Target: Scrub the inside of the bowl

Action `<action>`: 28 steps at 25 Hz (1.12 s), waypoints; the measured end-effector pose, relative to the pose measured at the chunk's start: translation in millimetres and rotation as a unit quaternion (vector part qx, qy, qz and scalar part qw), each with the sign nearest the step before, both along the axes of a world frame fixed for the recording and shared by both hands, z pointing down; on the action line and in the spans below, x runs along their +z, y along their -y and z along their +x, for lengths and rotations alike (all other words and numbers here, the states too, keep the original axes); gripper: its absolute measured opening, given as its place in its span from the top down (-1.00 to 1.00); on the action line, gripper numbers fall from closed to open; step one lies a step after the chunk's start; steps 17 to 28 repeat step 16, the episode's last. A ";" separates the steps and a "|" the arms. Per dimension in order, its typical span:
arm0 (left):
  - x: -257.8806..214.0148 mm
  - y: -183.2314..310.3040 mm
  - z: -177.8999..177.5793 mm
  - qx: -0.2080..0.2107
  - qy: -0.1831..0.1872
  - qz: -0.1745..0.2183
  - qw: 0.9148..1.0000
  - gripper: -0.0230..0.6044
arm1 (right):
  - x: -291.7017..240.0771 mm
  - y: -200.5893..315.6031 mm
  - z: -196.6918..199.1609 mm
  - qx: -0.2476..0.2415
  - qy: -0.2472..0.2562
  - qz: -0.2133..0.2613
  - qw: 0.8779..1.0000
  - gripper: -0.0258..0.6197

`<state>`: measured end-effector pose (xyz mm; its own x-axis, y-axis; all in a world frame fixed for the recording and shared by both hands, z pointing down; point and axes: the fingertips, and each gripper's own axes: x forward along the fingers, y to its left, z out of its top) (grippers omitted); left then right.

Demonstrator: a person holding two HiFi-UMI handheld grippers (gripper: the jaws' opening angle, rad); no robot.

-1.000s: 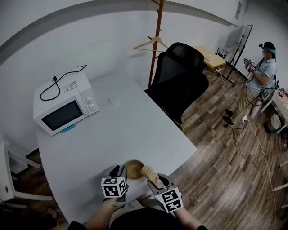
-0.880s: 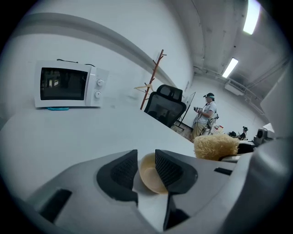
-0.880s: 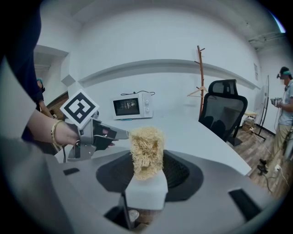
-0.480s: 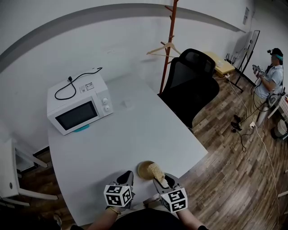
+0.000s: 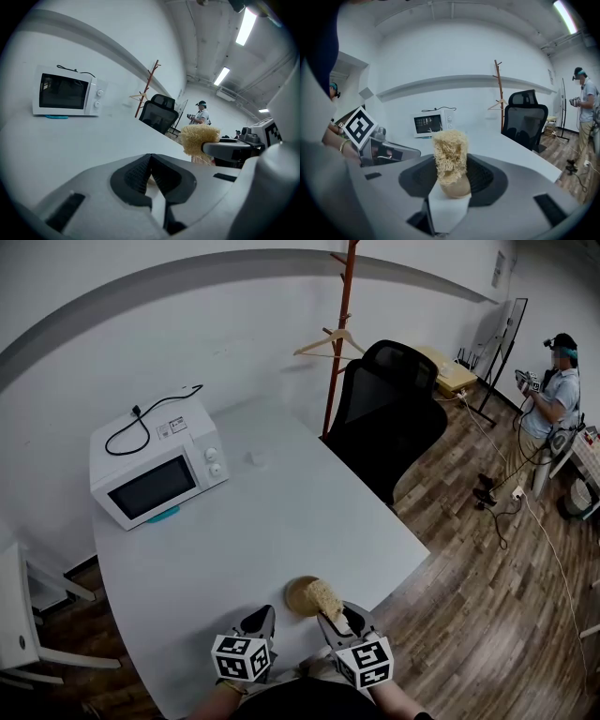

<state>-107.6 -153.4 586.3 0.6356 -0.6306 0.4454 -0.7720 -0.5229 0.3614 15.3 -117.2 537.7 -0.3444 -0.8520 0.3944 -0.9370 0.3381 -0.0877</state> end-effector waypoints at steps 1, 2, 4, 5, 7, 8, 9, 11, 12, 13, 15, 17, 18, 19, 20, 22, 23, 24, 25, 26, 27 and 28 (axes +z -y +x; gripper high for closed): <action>1.3 -0.8 0.7 0.002 -0.001 -0.001 1.000 0.87 | -0.2 -0.8 0.5 0.003 0.000 0.003 1.000 0.38; 2.3 -1.4 1.7 0.004 -0.002 -0.001 1.000 0.87 | -0.5 -1.6 1.1 0.006 -0.001 0.006 1.000 0.38; 3.0 -2.0 3.9 0.009 -0.003 -0.002 1.000 0.87 | -1.4 -2.8 1.8 0.011 -0.001 0.009 1.000 0.38; 2.9 -2.0 4.9 0.012 -0.004 -0.002 1.000 0.87 | -1.7 -3.3 1.9 0.013 -0.002 0.010 1.000 0.38; 2.8 -1.2 6.5 0.016 -0.005 -0.002 1.000 0.87 | -2.3 -3.9 2.3 0.017 -0.003 0.011 1.000 0.38; 2.8 -0.7 7.3 0.017 -0.006 -0.002 1.000 0.87 | -2.4 -4.2 2.9 0.019 -0.003 0.012 1.000 0.38; 2.7 -0.3 8.1 0.018 -0.007 -0.002 1.000 0.87 | -2.3 -4.6 3.8 0.021 -0.004 0.012 1.000 0.38; 2.5 0.1 9.8 0.020 -0.008 -0.002 1.000 0.87 | -1.9 -5.5 6.1 0.024 -0.006 0.012 1.000 0.38; 2.5 0.4 10.4 0.021 -0.009 -0.002 1.000 0.87 | -1.7 -5.7 7.0 0.025 -0.008 0.011 1.000 0.38; 2.7 0.7 10.7 0.022 -0.009 -0.002 1.000 0.87 | -1.5 -5.8 7.5 0.026 -0.009 0.011 1.000 0.38; 3.1 1.4 10.7 0.024 -0.010 -0.003 1.000 0.87 | -0.8 -6.0 7.7 0.028 -0.010 0.010 1.000 0.38; 3.4 1.7 10.5 0.025 -0.010 -0.003 1.000 0.87 | -0.3 -6.1 7.7 0.029 -0.010 0.009 0.999 0.38; 3.4 1.7 10.5 0.025 -0.010 -0.003 1.000 0.87 | -0.3 -6.1 7.7 0.029 -0.010 0.009 0.999 0.38; 3.4 1.7 10.5 0.025 -0.010 -0.003 1.000 0.87 | -0.3 -6.1 7.7 0.029 -0.010 0.009 0.999 0.38; 3.4 1.7 10.5 0.025 -0.010 -0.003 1.000 0.87 | -0.3 -6.1 7.7 0.029 -0.010 0.009 0.999 0.38; 3.4 1.7 10.5 0.025 -0.010 -0.003 1.000 0.87 | -0.3 -6.1 7.7 0.029 -0.010 0.009 0.999 0.38; 3.4 1.7 10.5 0.025 -0.010 -0.003 1.000 0.87 | -0.3 -6.1 7.7 0.029 -0.010 0.009 0.999 0.38; 3.4 1.7 10.5 0.025 -0.010 -0.003 1.000 0.87 | -0.3 -6.1 7.7 0.029 -0.010 0.009 0.999 0.38; 3.4 1.7 10.5 0.025 -0.010 -0.003 1.000 0.87 | -0.3 -6.1 7.7 0.029 -0.010 0.009 0.999 0.38; 3.4 1.7 10.5 0.025 -0.010 -0.003 1.000 0.87 | -0.3 -6.1 7.7 0.029 -0.010 0.009 0.999 0.38; 3.4 1.7 10.5 0.025 -0.010 -0.003 1.000 0.87 | -0.3 -6.1 7.7 0.029 -0.010 0.009 0.999 0.38; 3.4 1.7 10.5 0.025 -0.010 -0.003 1.000 0.87 | -0.3 -6.1 7.7 0.029 -0.010 0.009 0.999 0.38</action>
